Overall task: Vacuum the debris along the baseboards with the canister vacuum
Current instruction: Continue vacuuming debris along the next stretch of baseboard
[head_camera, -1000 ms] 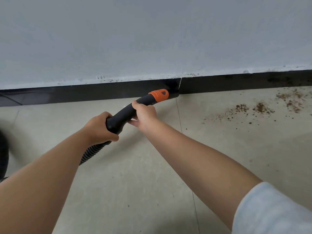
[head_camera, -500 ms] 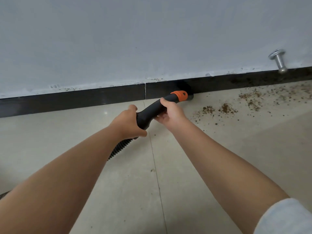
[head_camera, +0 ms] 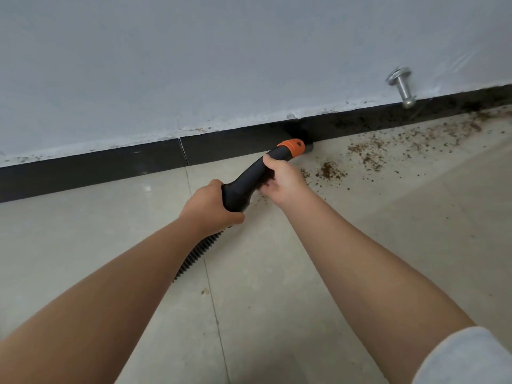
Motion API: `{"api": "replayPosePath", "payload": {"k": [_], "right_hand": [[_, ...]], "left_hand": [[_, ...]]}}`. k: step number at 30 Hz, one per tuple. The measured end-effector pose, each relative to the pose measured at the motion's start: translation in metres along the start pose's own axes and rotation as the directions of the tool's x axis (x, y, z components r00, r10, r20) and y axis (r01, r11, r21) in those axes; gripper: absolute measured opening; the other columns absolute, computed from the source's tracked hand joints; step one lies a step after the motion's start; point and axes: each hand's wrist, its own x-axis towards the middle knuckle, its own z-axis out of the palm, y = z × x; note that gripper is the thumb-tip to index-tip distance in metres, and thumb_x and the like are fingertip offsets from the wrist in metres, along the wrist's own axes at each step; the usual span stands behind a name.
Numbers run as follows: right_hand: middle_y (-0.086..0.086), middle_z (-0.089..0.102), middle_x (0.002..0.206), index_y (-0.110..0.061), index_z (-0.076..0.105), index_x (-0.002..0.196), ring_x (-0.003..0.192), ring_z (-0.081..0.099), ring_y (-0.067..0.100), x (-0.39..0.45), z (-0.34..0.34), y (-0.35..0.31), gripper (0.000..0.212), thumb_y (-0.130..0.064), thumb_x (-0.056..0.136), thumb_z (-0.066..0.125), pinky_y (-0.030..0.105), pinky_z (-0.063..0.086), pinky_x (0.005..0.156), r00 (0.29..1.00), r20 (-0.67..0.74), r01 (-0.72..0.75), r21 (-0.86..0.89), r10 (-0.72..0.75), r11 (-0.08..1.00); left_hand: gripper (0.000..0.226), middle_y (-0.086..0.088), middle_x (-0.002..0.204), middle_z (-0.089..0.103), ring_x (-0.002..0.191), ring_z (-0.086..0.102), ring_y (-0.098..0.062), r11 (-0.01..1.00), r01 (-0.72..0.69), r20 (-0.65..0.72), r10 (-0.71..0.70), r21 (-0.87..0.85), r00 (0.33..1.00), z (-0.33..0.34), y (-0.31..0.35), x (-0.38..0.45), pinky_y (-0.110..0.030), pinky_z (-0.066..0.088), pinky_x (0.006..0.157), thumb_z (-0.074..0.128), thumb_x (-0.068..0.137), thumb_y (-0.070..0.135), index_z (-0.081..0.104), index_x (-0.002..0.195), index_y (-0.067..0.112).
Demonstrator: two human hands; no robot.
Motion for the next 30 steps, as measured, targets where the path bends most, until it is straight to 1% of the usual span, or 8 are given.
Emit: {"api": "replayPosePath", "payload": {"k": [3, 7, 9, 11, 14, 17, 23, 30], "right_hand": [[0.018, 0.053, 0.131, 0.001, 0.042, 0.132, 0.119, 0.052, 0.034, -0.006, 0.005, 0.004, 0.049, -0.010, 0.089, 0.062, 0.043, 0.049, 0.090, 0.999, 0.007, 0.036, -0.027, -0.036, 0.999], [0.017, 0.058, 0.123, 0.001, 0.047, 0.127, 0.110, 0.058, 0.033, -0.021, 0.029, 0.027, 0.049, -0.010, 0.084, 0.068, 0.038, 0.055, 0.078, 0.999, 0.037, 0.042, -0.108, -0.039, 0.993], [0.016, 0.058, 0.122, 0.001, 0.046, 0.127, 0.111, 0.058, 0.034, -0.029, 0.043, 0.041, 0.051, -0.010, 0.083, 0.069, 0.041, 0.055, 0.082, 0.999, 0.042, 0.018, -0.138, -0.012, 0.990], [0.016, 0.057, 0.123, 0.000, 0.045, 0.127, 0.112, 0.057, 0.034, -0.038, 0.058, 0.056, 0.050, -0.010, 0.083, 0.068, 0.043, 0.054, 0.085, 0.998, 0.062, -0.015, -0.169, 0.025, 0.986], [0.019, 0.055, 0.124, 0.003, 0.045, 0.128, 0.111, 0.056, 0.035, -0.055, 0.080, 0.085, 0.048, -0.005, 0.085, 0.065, 0.042, 0.054, 0.079, 0.989, 0.131, -0.049, -0.124, 0.066, 0.991], [0.019, 0.057, 0.123, 0.004, 0.046, 0.127, 0.109, 0.058, 0.034, -0.070, 0.099, 0.113, 0.047, -0.003, 0.085, 0.065, 0.043, 0.054, 0.082, 0.980, 0.174, -0.074, -0.114, 0.093, 0.991], [0.017, 0.057, 0.123, -0.001, 0.045, 0.125, 0.113, 0.057, 0.033, -0.103, 0.136, 0.172, 0.043, 0.000, 0.086, 0.063, 0.043, 0.051, 0.089, 0.941, 0.248, -0.204, -0.127, 0.230, 0.971], [0.018, 0.057, 0.121, -0.005, 0.041, 0.128, 0.111, 0.058, 0.034, -0.125, 0.149, 0.217, 0.050, 0.004, 0.084, 0.064, 0.045, 0.051, 0.086, 0.915, 0.226, -0.339, -0.021, 0.335, 0.941]], "left_hand": [[0.044, 0.006, 0.078, 0.051, 0.067, 0.050, -0.007, 1.000, -0.005, 0.027, 0.005, 0.002, 1.000, -0.008, -0.005, -0.001, -0.021, 0.041, 0.054, 0.075, 0.070, 0.026, 0.047, 0.101, 0.014], [0.038, 0.005, 0.077, 0.054, 0.067, 0.050, -0.004, 0.998, 0.024, 0.162, -0.033, 0.058, 0.986, -0.036, -0.025, -0.013, -0.016, 0.035, 0.051, 0.077, 0.069, 0.019, 0.050, 0.095, 0.015], [0.039, 0.003, 0.084, 0.056, 0.074, 0.052, -0.009, 0.995, 0.056, 0.225, -0.073, 0.082, 0.972, -0.054, -0.040, -0.023, -0.020, 0.039, 0.058, 0.077, 0.068, 0.018, 0.051, 0.098, 0.017], [0.043, 0.000, 0.092, 0.058, 0.086, 0.056, -0.017, 0.987, 0.110, 0.262, -0.136, 0.113, 0.955, -0.070, -0.057, -0.032, -0.028, 0.046, 0.071, 0.077, 0.068, 0.019, 0.051, 0.102, 0.019], [0.044, 0.000, 0.095, 0.058, 0.095, 0.056, -0.022, 0.970, 0.169, 0.256, -0.211, 0.178, 0.943, -0.088, -0.089, -0.050, -0.035, 0.047, 0.084, 0.078, 0.065, 0.021, 0.052, 0.101, 0.022], [0.043, 0.001, 0.095, 0.058, 0.095, 0.056, -0.022, 0.957, 0.220, 0.258, -0.264, 0.188, 0.929, -0.105, -0.123, -0.066, -0.037, 0.047, 0.086, 0.077, 0.064, 0.017, 0.051, 0.097, 0.025], [0.054, -0.002, 0.096, 0.058, 0.095, 0.057, -0.025, 0.903, 0.347, 0.236, -0.406, 0.255, 0.883, -0.131, -0.187, -0.105, -0.038, 0.049, 0.084, 0.076, 0.060, 0.009, 0.050, 0.105, 0.026], [0.057, 0.000, 0.096, 0.055, 0.095, 0.056, -0.024, 0.845, 0.345, 0.259, -0.470, 0.409, 0.844, -0.144, -0.217, -0.128, -0.033, 0.047, 0.076, 0.073, 0.063, 0.005, 0.045, 0.108, 0.027]]}}
